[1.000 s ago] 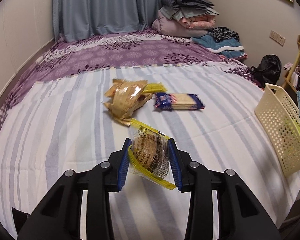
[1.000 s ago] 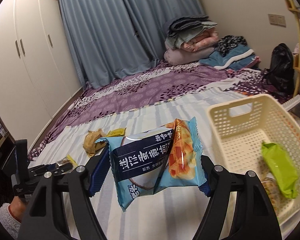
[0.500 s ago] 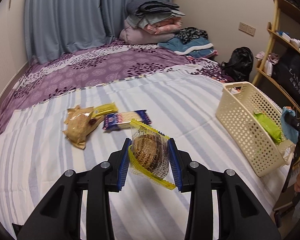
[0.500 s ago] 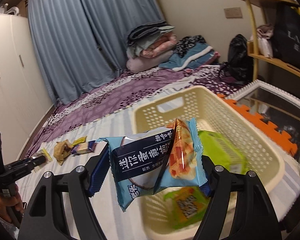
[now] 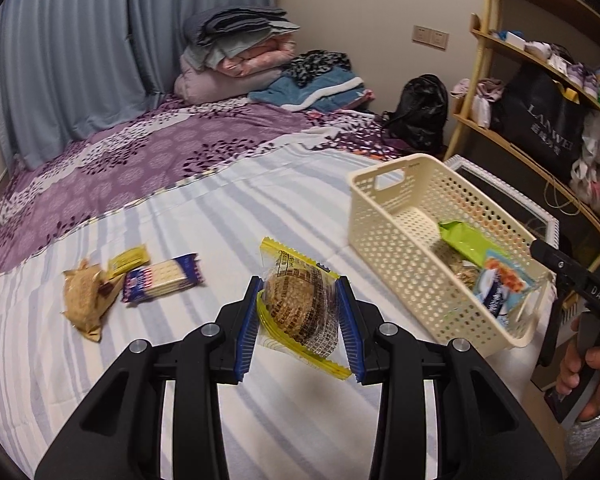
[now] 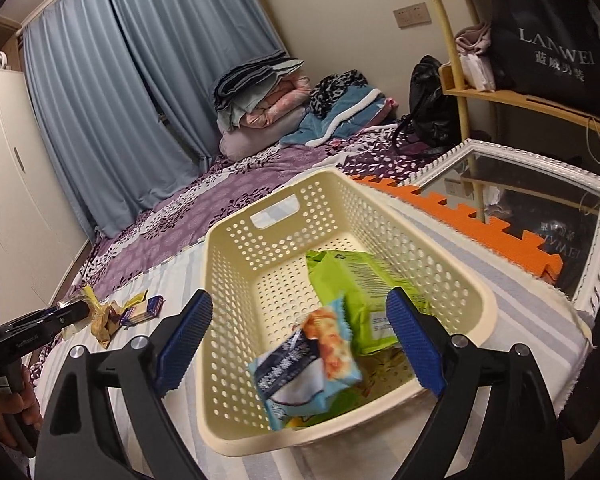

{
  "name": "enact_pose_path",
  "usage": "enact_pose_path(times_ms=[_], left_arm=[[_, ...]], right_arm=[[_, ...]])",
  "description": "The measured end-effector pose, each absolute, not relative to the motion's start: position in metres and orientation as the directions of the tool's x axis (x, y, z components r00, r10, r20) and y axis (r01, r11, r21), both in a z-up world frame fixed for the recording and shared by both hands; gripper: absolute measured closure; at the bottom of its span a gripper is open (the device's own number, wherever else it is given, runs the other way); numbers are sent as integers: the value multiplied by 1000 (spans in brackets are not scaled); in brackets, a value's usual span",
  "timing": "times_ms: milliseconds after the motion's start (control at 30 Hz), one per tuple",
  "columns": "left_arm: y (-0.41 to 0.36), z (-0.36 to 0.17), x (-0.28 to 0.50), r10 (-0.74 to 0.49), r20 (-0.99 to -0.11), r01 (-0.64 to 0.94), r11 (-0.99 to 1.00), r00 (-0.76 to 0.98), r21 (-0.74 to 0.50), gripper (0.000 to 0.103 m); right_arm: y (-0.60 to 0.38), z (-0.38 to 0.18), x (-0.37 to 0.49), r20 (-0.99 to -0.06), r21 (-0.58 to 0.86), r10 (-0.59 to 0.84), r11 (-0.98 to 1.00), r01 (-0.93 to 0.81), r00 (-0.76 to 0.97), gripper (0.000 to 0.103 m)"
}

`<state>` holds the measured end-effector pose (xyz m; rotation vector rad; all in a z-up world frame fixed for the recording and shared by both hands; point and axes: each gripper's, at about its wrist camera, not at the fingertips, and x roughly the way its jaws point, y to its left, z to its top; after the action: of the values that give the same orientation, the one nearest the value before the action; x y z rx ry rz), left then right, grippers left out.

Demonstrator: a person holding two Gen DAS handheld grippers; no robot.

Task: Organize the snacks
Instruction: 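Carry the biscuit bag into the basket and open the right tool while the left tool carries the cookie, then lower the wrapped cookie into the basket and open the left tool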

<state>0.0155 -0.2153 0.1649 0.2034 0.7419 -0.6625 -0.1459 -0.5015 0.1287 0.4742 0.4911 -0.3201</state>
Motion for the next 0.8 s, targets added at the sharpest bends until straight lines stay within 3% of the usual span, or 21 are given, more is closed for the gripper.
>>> enact_pose_path(times_ms=[700, 767, 800], left_arm=[[-364, 156, -14, -637, -701, 810, 569, 322, -145, 65], [-370, 152, -16, -637, -707, 817, 557, 308, -146, 57], [-372, 151, -17, -640, -708, 822, 550, 299, -150, 46]], right_arm=[[-523, 125, -182, -509, 340, -253, 819, 462, 823, 15], [-525, 123, -184, -511, 343, -254, 815, 466, 821, 15], [-526, 122, -184, -513, 344, -255, 814, 468, 820, 15]])
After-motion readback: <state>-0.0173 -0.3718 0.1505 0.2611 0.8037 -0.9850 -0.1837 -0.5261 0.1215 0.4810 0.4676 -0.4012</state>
